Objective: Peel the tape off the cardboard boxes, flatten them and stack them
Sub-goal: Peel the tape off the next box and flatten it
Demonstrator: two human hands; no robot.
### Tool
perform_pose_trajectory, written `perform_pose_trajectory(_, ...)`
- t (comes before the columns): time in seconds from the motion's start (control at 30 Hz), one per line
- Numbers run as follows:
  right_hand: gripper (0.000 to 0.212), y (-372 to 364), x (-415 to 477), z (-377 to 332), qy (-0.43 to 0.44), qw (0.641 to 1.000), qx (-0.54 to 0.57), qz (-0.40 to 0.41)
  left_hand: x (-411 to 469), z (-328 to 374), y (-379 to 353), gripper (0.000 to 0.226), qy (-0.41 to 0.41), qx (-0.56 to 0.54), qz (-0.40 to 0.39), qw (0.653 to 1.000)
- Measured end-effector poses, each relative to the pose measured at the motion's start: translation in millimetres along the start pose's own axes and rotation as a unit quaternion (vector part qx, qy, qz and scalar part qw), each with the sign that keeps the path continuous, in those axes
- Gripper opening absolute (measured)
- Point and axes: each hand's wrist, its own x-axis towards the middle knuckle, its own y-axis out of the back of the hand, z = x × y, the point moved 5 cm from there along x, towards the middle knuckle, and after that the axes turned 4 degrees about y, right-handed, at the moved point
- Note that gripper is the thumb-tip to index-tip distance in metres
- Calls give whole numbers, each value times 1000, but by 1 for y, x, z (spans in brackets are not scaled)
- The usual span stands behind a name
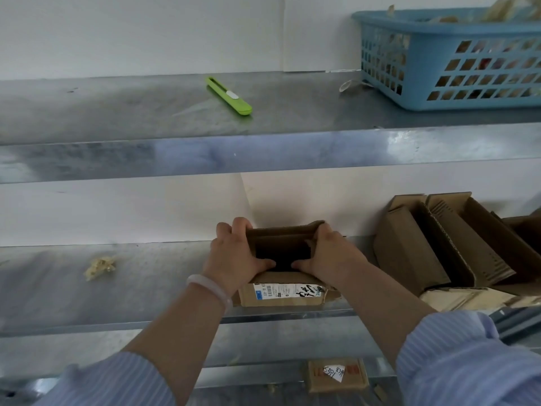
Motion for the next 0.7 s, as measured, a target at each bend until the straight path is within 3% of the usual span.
perform_pose_trajectory(0.1, 51, 2, -8, -2, 21, 1000, -3, 19, -3, 5, 3, 56, -13, 13, 21, 1000)
perform_pose_trajectory(0.23, 38, 12, -31, 10, 37, 991, 122, 41, -26, 1, 16, 57, -99, -64, 64, 991)
perform_pose_trajectory(0.33, 47, 19, -43, 25, 45, 966, 242, 73, -45, -15, 22, 85, -153, -144, 94, 973)
perform_pose_trajectory(0.4, 60, 12, -47, 35, 23, 948, 315, 42, -54, -29, 15, 92, -161, -140, 56, 975)
perform_pose_trajectory(0.47, 60, -8, -50, 48, -28, 903, 429, -15, -65, -40, 0, 89, -173, -112, 2, 979)
perform_pose_trajectory(0.57, 30, -35, -57, 61, -134, 753, 643, -35, -82, -51, -21, 86, -228, -78, -30, 970)
perform_pose_trajectory(0.6, 29, -40, -57, 65, -154, 734, 661, -33, -87, -54, -29, 83, -245, -61, -46, 967)
perform_pose_trajectory(0.63, 38, -45, -57, 69, -177, 728, 661, -40, -92, -56, -38, 79, -262, -38, -62, 962)
perform_pose_trajectory(0.7, 52, -53, -55, 76, -203, 775, 595, -62, -96, -62, -55, 74, -281, 4, -91, 955)
